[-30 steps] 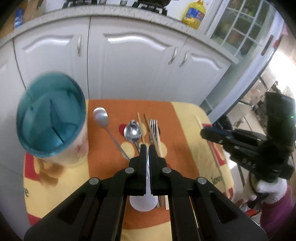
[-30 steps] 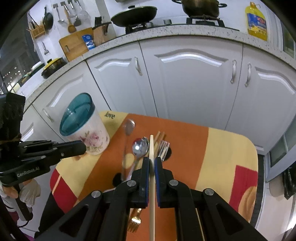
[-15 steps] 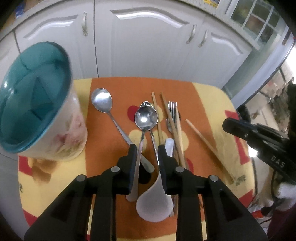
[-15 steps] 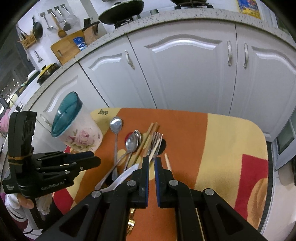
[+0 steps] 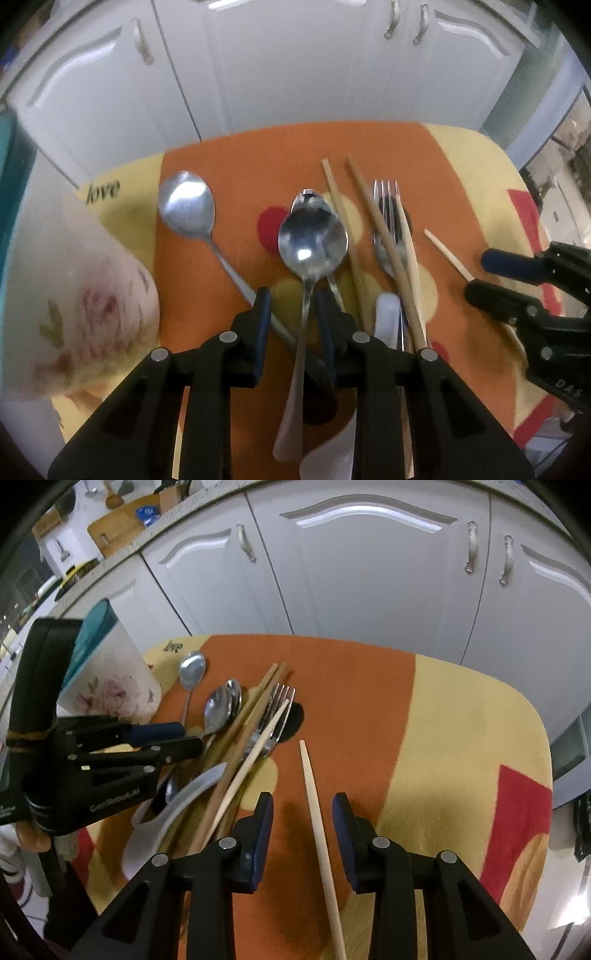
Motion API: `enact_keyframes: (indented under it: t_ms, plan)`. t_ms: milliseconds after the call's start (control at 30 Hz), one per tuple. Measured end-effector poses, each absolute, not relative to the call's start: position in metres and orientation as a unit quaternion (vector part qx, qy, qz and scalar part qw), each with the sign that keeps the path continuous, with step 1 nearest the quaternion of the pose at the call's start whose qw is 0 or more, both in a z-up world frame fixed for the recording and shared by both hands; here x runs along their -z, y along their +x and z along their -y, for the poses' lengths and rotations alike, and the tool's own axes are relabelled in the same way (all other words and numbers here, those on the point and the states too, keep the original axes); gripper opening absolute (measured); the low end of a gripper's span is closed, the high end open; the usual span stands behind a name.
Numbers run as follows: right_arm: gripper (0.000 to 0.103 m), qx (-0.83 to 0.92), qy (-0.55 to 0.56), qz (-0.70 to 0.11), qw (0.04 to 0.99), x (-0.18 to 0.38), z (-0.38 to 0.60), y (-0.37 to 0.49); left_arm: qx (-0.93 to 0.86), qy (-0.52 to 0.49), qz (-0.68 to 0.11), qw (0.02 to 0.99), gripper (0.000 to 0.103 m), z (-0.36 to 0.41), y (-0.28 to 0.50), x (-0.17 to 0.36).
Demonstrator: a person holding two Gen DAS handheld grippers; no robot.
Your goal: Organize utensils
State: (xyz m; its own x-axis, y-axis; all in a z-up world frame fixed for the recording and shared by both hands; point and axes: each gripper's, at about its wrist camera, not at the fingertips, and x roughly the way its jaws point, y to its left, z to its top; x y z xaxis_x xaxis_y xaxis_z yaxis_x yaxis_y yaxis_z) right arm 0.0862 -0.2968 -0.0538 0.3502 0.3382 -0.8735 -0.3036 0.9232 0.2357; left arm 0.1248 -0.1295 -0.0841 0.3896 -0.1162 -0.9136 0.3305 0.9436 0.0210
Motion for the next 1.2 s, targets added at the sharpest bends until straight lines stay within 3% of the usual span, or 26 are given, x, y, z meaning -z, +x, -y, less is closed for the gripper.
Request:
enact_keyframes:
  t_ms: [33, 133, 200, 600, 900, 1200]
  plan:
    - [0.032, -0.195, 0.012, -0.537, 0.821, 0.055, 0.295, 0.088, 0.136, 0.106, -0.536, 0.826, 0.023, 0.132, 0.126, 0.085]
    - [0.022, -0.194, -0.003, -0.539, 0.82, 0.063, 0.29, 0.093, 0.154, 0.102, -0.54, 0.821, 0.007, 0.135, 0.128, 0.086]
    - [0.006, -0.186, -0.021, -0.528, 0.829, 0.066, 0.286, 0.095, 0.16, 0.105, -0.538, 0.821, 0.005, 0.136, 0.127, 0.085]
    - [0.005, -0.201, 0.076, -0.481, 0.85, 0.013, 0.318, 0.075, 0.205, 0.003, -0.501, 0.841, 0.003, 0.096, 0.086, 0.036]
    - [0.005, -0.22, 0.082, -0.441, 0.866, -0.032, 0.304, 0.054, 0.221, -0.037, -0.447, 0.866, 0.0, 0.081, 0.06, -0.008]
    - [0.005, -0.218, 0.069, -0.435, 0.871, -0.044, 0.297, 0.043, 0.218, -0.04, -0.46, 0.86, 0.0, 0.079, 0.049, 0.0]
